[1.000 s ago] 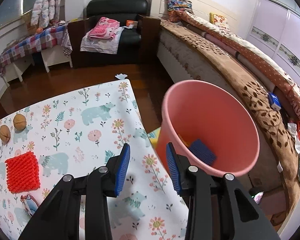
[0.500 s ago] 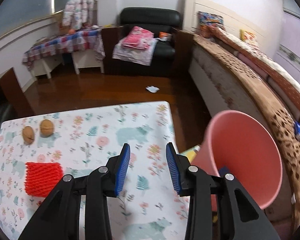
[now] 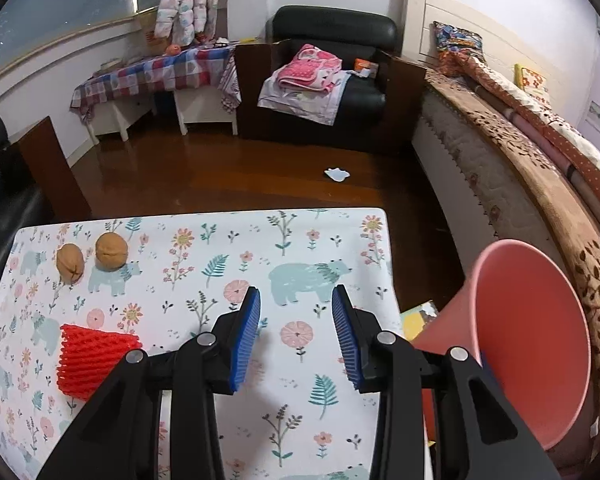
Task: Collect trash
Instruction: 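Lower the right tool to the floor and grasp the fallen yellow chip, then lift the yellow chip with the right tool toward the bucket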
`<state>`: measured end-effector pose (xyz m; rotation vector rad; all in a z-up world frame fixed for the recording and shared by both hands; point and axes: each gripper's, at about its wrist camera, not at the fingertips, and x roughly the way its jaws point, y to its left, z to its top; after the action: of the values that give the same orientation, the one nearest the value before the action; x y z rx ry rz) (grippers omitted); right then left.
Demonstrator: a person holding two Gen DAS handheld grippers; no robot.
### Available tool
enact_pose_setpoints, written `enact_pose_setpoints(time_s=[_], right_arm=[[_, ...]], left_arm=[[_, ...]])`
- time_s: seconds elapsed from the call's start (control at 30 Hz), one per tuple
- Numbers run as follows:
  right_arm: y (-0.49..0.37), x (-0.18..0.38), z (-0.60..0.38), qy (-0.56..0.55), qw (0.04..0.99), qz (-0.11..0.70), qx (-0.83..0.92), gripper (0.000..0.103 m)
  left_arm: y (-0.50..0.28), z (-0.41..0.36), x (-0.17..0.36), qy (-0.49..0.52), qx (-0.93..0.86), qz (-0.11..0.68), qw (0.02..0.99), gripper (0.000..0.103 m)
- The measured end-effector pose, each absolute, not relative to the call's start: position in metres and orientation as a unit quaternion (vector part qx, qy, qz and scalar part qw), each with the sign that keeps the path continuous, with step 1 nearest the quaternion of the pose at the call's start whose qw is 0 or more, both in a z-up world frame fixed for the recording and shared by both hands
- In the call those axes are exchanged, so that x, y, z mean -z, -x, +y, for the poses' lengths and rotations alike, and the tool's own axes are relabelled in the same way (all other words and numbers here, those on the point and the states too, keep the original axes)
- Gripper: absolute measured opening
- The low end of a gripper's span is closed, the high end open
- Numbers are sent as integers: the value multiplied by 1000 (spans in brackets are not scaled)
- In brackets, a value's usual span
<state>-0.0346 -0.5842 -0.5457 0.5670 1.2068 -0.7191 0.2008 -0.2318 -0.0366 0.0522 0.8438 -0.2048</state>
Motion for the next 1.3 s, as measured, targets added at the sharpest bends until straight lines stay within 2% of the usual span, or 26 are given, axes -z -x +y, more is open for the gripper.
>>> enact_pose_setpoints(time_s=[0.03,0.07,0.1,0.2,0.33,0.53,0.8,1.2,1.3], right_arm=[[35,545,-583,-254,729,546,326,47],[35,545,-582,-250,731,546,323,36],[34,543,-579,-237,736,548,318,22],[36,539,-579,-235,734,562,302,11],[47,521,-584,-293,730,550,281,10],[63,449,-571,-306,764,506,257,10],[75,321,-549,-276,828,426,237,10],[102,123,-527,-194,903,315,218,10],[93,74,-515,-168,921,292,197,10]], left_arm=[[-202,-231,38,-26,96,410,907,36],[-202,-232,39,-25,95,411,906,36],[-202,-232,40,-23,95,412,906,36],[-201,-235,41,-28,97,410,907,36],[-196,-235,41,-25,103,408,907,36],[-177,-225,30,-2,115,399,910,36],[-128,-193,-2,35,128,368,920,36],[-58,-113,-30,65,123,360,922,37],[-45,-86,-37,77,115,354,925,44]])
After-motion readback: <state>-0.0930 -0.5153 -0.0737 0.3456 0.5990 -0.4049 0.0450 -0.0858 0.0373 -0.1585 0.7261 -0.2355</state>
